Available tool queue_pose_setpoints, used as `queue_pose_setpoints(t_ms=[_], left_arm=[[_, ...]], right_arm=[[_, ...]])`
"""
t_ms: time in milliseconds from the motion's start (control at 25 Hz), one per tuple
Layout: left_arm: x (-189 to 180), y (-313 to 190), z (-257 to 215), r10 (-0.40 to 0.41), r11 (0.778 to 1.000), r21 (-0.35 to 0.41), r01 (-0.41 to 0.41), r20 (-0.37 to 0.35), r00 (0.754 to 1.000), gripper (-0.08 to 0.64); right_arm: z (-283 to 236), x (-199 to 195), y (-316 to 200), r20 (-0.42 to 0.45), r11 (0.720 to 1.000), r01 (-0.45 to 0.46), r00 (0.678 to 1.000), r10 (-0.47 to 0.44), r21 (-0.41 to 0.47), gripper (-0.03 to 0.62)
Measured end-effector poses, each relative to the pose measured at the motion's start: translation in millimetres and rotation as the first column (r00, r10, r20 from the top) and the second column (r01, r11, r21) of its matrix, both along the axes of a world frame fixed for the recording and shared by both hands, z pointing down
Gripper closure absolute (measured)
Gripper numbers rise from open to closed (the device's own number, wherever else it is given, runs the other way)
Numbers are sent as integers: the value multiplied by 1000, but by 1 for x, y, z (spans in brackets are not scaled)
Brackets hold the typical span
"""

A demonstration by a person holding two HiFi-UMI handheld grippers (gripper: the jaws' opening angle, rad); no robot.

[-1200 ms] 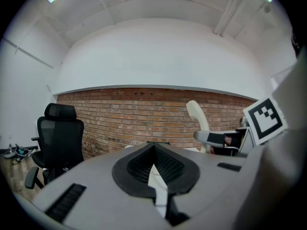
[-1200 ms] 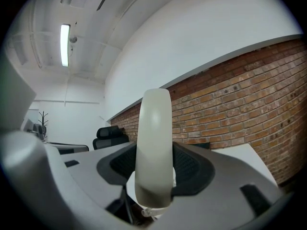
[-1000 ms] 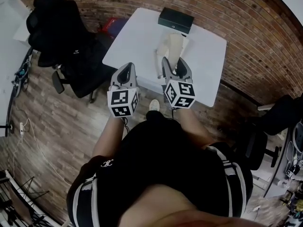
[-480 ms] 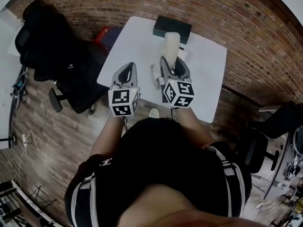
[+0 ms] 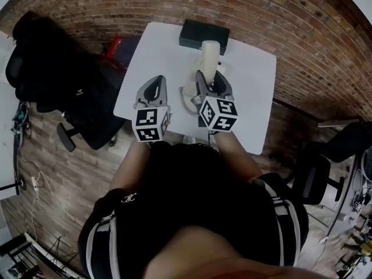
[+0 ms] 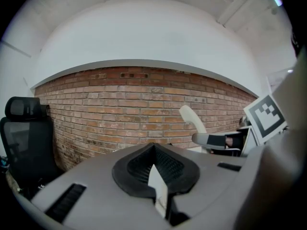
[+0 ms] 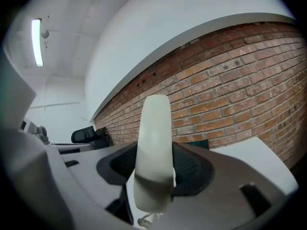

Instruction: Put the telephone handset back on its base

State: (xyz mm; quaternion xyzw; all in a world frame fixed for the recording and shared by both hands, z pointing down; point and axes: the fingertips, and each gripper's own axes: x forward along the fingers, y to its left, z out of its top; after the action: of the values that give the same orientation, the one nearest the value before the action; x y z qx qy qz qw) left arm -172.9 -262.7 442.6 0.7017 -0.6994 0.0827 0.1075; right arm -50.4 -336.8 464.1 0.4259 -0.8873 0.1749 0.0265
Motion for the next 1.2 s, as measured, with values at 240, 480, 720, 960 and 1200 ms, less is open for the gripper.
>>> queue_pose_setpoints(t_ms=[240,480,720,960,1200], left_arm=[[-4,-27,14,101,995,-25,-102,-6,995,565],[-8,-49,16,247,968,-41,-247,-5,969,565],[-55,-55,22,315,947,-48,-317,-43,948,565],[-51,-55,23,331,941,-58,-333,-41,943,565],[-54,-53,24,321,944,-65,-324,-46,946,565]], right_arm=[[22,0,-11,-22,992,-106,994,105,-71,390],[50,1,-19,-64,951,-261,965,254,-162,390],[83,-35,-17,-149,899,-362,931,334,-246,390],[126,-25,-27,-247,860,-408,907,342,-306,390],[162,-22,-38,-367,824,-446,874,317,-350,390]])
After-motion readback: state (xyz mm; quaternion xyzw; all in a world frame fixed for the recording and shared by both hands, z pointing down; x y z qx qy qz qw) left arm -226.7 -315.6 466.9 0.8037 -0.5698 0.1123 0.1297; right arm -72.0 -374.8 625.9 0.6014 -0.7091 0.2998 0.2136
